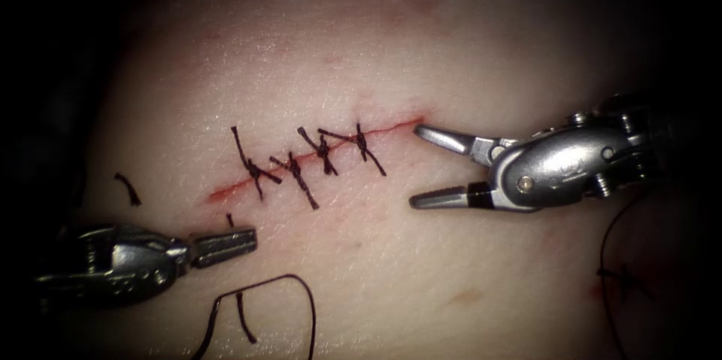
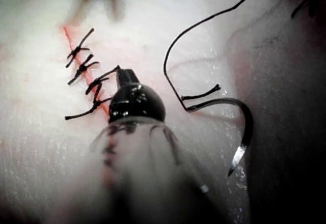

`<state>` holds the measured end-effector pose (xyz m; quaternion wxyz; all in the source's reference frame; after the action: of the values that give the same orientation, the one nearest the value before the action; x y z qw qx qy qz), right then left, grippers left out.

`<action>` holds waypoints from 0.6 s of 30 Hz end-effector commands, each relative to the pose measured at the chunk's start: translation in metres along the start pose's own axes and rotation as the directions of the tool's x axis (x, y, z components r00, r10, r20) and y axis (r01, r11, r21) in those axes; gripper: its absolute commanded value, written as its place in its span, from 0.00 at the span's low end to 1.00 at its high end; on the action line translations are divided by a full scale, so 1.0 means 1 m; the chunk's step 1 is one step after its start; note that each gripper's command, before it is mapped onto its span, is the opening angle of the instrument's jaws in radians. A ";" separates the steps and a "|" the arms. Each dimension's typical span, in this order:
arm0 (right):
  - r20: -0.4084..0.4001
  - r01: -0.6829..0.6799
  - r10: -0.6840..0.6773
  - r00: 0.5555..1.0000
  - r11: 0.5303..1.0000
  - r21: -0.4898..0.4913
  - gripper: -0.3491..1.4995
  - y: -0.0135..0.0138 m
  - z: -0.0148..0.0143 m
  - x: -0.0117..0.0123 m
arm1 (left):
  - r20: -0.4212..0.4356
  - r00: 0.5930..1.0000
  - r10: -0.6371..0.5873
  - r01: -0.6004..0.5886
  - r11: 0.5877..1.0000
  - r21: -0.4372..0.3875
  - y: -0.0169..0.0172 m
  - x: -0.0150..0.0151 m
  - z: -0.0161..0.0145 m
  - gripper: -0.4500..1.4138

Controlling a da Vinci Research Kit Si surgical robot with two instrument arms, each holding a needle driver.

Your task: Wound Closure

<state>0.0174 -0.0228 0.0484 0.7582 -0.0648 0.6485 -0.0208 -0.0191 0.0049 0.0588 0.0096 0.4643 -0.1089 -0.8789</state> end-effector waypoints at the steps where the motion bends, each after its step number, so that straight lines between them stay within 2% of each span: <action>1: 0.005 -0.002 0.002 1.000 1.000 -0.006 0.95 -0.0010 -0.0005 -0.0005 | 0.001 1.000 0.000 0.000 1.000 0.001 0.0002 -0.0006 0.0003 0.00; 6: 0.019 -0.007 0.007 1.000 1.000 -0.013 0.93 -0.0012 -0.0012 -0.0006 | 0.014 1.000 -0.025 0.025 1.000 0.011 0.0013 -0.0029 -0.0011 0.00; 9: 0.021 -0.013 0.013 1.000 1.000 -0.022 0.92 -0.0014 -0.0011 -0.0004 | 0.024 0.999 -0.045 0.045 0.999 0.021 0.0020 -0.0042 -0.0012 0.10; 11: 0.021 -0.018 0.018 1.000 1.000 -0.025 0.91 -0.0016 -0.0010 -0.0002 | 0.034 0.999 -0.037 0.036 0.999 0.029 0.0024 -0.0057 -0.0011 0.10; 12: 0.021 -0.016 0.016 1.000 1.000 -0.025 0.89 -0.0019 -0.0010 -0.0001 | 0.062 0.998 -0.029 0.027 0.999 0.043 0.0023 -0.0069 -0.0011 0.21; 14: 0.028 -0.013 0.014 1.000 1.000 -0.028 0.85 -0.0022 -0.0013 0.0001 | 0.147 0.988 -0.041 0.031 0.997 0.068 0.0023 -0.0088 -0.0014 0.27; 16: 0.053 -0.019 0.021 0.998 0.999 -0.039 0.84 -0.0022 -0.0018 0.0001 | 0.150 0.985 -0.091 0.081 0.994 0.069 0.0028 -0.0102 -0.0019 0.37; 18: 0.065 -0.044 0.048 0.997 0.997 -0.061 0.81 -0.0024 -0.0023 0.0000 | 0.157 0.982 -0.102 0.093 0.993 0.068 0.0034 -0.0107 -0.0022 0.41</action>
<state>0.0149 -0.0245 0.0479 0.7784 -0.0743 0.6230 0.0224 -0.0108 0.0021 0.0666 -0.0562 0.3934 -0.1077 -0.9113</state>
